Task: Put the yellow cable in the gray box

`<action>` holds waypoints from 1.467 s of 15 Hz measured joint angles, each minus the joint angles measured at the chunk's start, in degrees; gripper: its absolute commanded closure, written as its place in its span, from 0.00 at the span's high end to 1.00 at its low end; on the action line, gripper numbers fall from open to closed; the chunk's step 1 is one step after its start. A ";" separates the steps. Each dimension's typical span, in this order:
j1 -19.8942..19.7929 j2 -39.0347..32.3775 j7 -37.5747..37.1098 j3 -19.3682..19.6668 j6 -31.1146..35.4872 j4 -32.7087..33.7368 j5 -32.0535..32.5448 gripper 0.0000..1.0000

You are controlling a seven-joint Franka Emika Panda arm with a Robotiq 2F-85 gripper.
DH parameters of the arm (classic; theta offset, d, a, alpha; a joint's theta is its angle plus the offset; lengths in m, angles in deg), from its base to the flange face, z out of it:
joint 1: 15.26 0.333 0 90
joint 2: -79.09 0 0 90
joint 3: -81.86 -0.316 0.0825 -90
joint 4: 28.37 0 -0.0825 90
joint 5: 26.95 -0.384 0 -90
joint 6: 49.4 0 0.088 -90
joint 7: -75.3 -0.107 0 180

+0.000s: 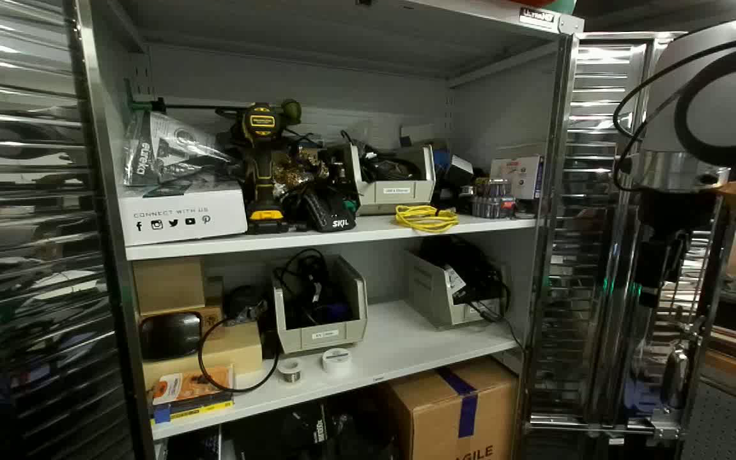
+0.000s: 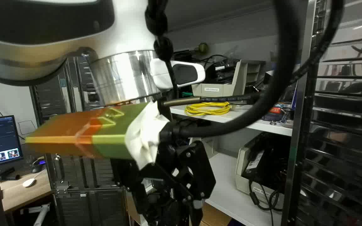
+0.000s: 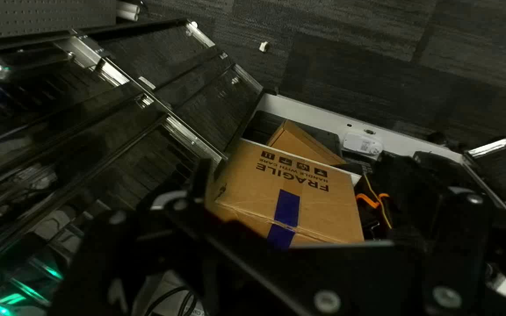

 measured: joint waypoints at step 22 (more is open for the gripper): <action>1.69 -16.63 -32.87 -9.46 1.03 16.41 -5.70 1.00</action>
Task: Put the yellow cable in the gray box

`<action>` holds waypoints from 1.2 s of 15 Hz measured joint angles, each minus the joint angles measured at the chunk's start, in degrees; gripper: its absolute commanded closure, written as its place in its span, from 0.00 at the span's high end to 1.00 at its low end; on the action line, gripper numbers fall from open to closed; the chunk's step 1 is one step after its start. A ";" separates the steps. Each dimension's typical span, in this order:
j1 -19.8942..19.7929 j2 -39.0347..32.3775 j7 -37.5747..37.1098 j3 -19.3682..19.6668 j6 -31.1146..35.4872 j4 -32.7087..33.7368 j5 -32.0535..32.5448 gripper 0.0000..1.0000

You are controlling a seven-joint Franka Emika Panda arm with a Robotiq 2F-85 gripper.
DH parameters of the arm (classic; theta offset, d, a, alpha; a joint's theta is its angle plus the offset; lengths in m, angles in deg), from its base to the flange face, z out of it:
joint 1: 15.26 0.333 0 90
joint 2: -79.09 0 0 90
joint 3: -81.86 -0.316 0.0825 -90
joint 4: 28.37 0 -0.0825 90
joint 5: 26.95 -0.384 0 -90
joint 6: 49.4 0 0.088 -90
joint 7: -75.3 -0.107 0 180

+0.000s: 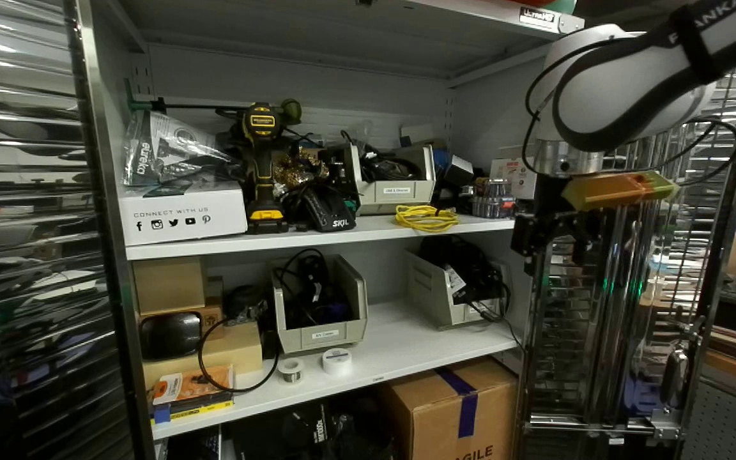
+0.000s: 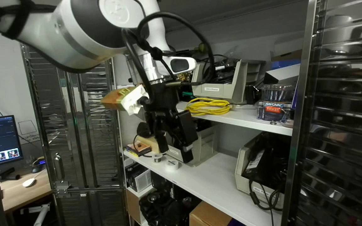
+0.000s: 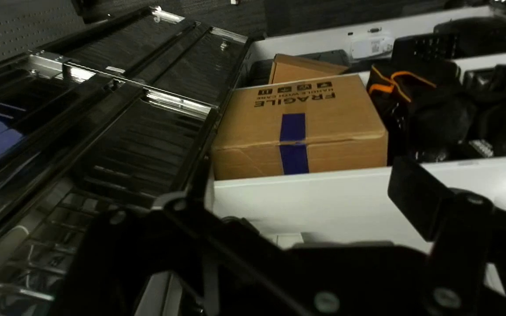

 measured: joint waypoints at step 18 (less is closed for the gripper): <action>2.92 -28.37 -28.84 1.10 -6.19 43.09 -13.94 1.00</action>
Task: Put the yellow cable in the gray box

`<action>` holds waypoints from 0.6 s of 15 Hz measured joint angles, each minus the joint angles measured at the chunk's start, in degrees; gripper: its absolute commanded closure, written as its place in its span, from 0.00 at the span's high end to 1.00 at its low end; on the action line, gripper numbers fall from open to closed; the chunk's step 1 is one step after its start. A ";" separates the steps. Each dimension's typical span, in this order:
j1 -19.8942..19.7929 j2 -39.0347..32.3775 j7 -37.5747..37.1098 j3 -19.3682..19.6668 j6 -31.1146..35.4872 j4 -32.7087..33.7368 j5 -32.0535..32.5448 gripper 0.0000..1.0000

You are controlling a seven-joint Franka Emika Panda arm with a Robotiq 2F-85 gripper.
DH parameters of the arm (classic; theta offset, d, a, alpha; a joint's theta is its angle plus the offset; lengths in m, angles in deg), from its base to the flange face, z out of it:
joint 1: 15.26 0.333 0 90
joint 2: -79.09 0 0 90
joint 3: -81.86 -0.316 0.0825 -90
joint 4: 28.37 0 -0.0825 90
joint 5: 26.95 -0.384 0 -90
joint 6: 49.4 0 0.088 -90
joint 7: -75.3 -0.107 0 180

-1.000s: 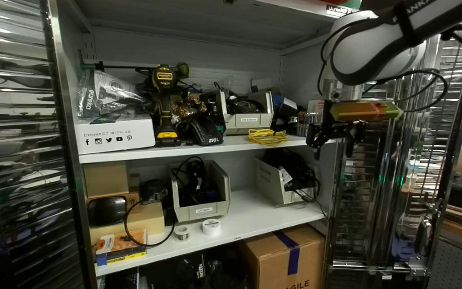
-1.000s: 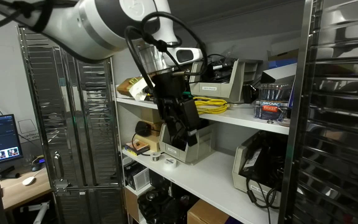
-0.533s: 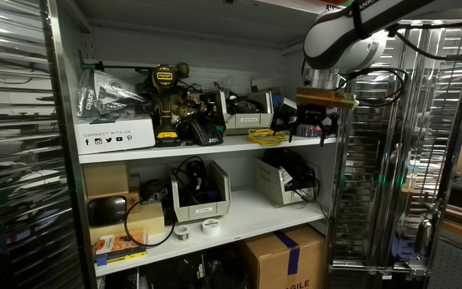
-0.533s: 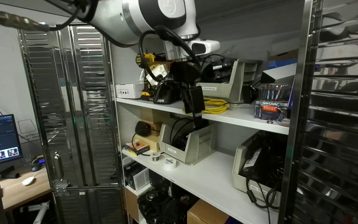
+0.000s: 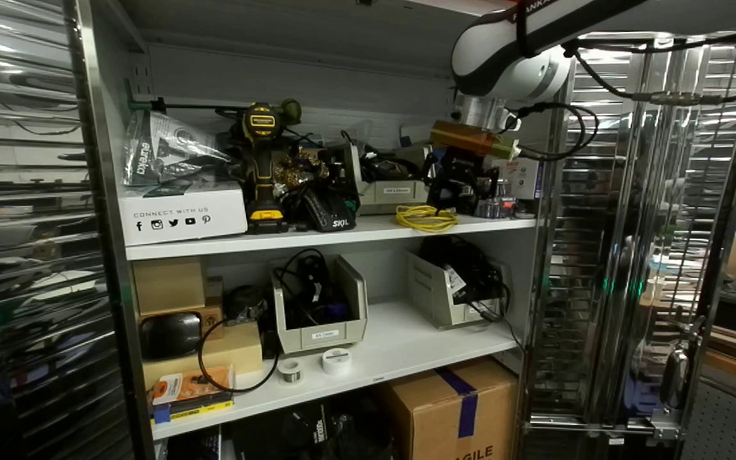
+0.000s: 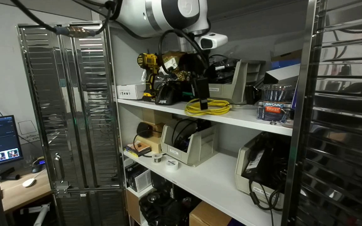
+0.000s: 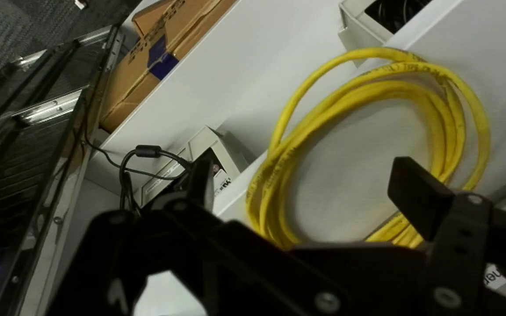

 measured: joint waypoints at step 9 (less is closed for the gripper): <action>2.04 -10.54 -1.36 2.07 -6.32 12.53 0.00 0.71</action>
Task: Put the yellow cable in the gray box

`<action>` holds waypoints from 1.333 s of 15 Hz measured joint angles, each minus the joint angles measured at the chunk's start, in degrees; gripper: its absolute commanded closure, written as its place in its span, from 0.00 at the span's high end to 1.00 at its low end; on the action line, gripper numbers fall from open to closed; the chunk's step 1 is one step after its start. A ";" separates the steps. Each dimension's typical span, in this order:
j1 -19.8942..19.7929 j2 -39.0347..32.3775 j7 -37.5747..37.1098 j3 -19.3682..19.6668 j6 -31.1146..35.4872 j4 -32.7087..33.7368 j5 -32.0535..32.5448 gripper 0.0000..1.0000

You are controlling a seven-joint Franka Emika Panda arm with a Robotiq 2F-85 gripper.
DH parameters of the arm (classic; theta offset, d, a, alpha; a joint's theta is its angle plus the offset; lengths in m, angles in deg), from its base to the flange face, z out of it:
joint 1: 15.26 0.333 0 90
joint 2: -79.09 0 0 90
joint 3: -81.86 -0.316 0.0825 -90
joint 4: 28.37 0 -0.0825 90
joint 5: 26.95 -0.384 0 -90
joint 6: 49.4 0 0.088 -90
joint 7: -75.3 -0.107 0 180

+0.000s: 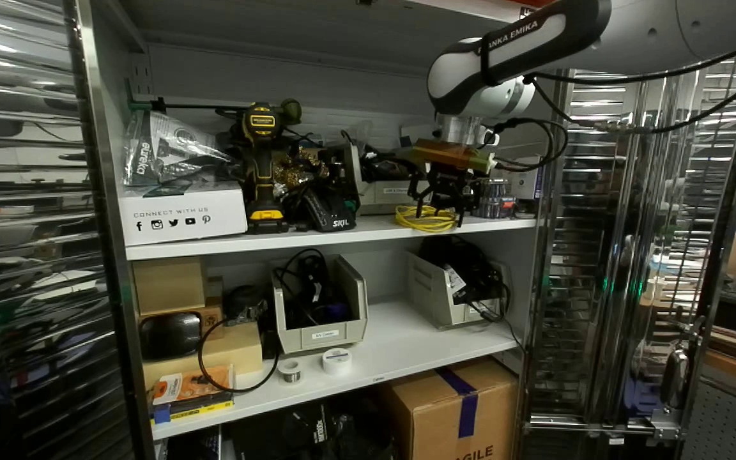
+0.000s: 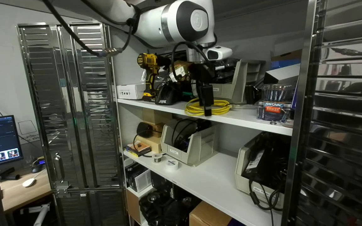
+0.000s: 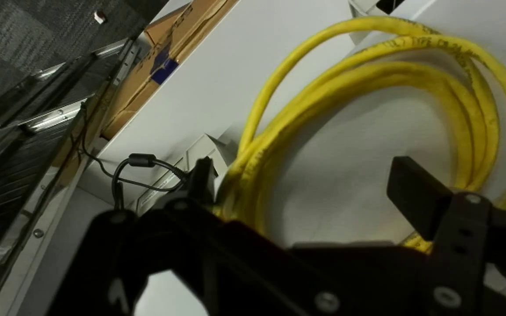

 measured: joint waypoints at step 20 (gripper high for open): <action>3.78 2.21 -8.63 1.16 1.62 -2.66 12.31 0.04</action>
